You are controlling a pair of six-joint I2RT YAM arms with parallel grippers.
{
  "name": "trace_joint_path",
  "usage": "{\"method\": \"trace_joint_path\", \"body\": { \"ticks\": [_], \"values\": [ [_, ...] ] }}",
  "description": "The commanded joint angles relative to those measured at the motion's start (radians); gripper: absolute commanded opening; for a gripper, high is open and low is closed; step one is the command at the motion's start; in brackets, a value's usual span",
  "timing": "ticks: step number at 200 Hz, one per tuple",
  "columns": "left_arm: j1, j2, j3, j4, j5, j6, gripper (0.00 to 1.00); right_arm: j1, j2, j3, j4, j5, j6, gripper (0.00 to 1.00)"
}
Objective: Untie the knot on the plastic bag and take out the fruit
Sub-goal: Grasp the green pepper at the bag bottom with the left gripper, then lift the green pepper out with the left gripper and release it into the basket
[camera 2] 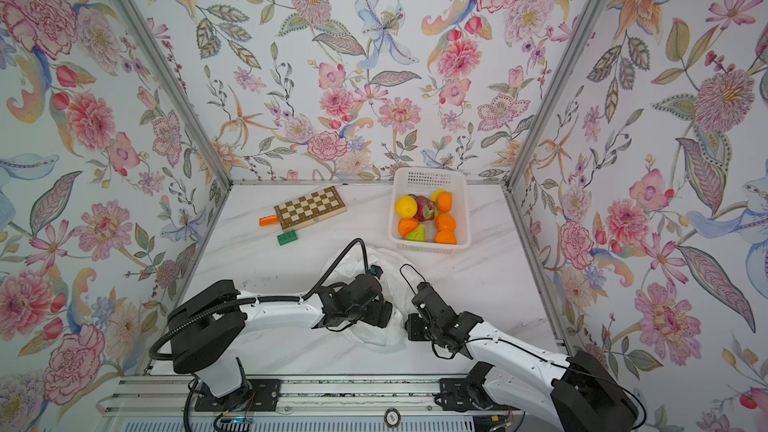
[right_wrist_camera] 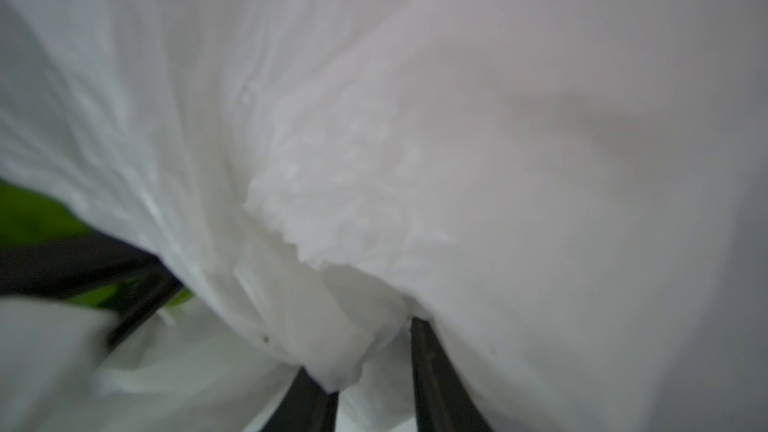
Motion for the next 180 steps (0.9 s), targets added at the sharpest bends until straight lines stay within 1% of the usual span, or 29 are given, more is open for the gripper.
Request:
{"method": "trace_joint_path", "body": {
  "ticks": [1, 25, 46, 110, 115, 143, 153, 170, 180],
  "values": [
    [0.014, 0.024, 0.016, -0.047, 0.001, 0.003, 0.78, 0.006, -0.012, -0.005, -0.055, 0.029, -0.011, 0.32],
    [0.017, -0.01, 0.007, -0.028, 0.009, 0.009, 0.66, 0.007, -0.016, -0.004, -0.056, 0.033, -0.008, 0.36],
    [0.018, -0.052, 0.002, -0.01, 0.019, 0.021, 0.6, 0.007, -0.017, 0.0, -0.055, 0.035, -0.006, 0.37],
    [0.021, -0.168, -0.007, -0.048, -0.003, 0.059, 0.6, 0.003, 0.021, 0.008, -0.056, 0.049, 0.016, 0.35],
    [0.02, -0.201, -0.005, -0.054, -0.001, 0.064, 0.59, 0.003, 0.029, 0.011, -0.056, 0.048, 0.017, 0.35],
    [0.019, -0.261, -0.027, -0.023, 0.049, 0.115, 0.59, 0.003, 0.06, 0.036, -0.056, 0.031, 0.016, 0.35],
    [0.02, -0.292, -0.051, 0.02, 0.08, 0.135, 0.59, 0.003, 0.055, 0.046, -0.05, 0.014, 0.017, 0.38],
    [0.019, -0.355, -0.083, 0.088, 0.095, 0.146, 0.59, 0.003, 0.01, 0.058, -0.04, -0.008, 0.029, 0.51],
    [0.02, -0.389, -0.094, 0.119, 0.086, 0.15, 0.58, 0.0, -0.034, 0.062, -0.04, -0.004, 0.046, 0.56]
  ]
}}
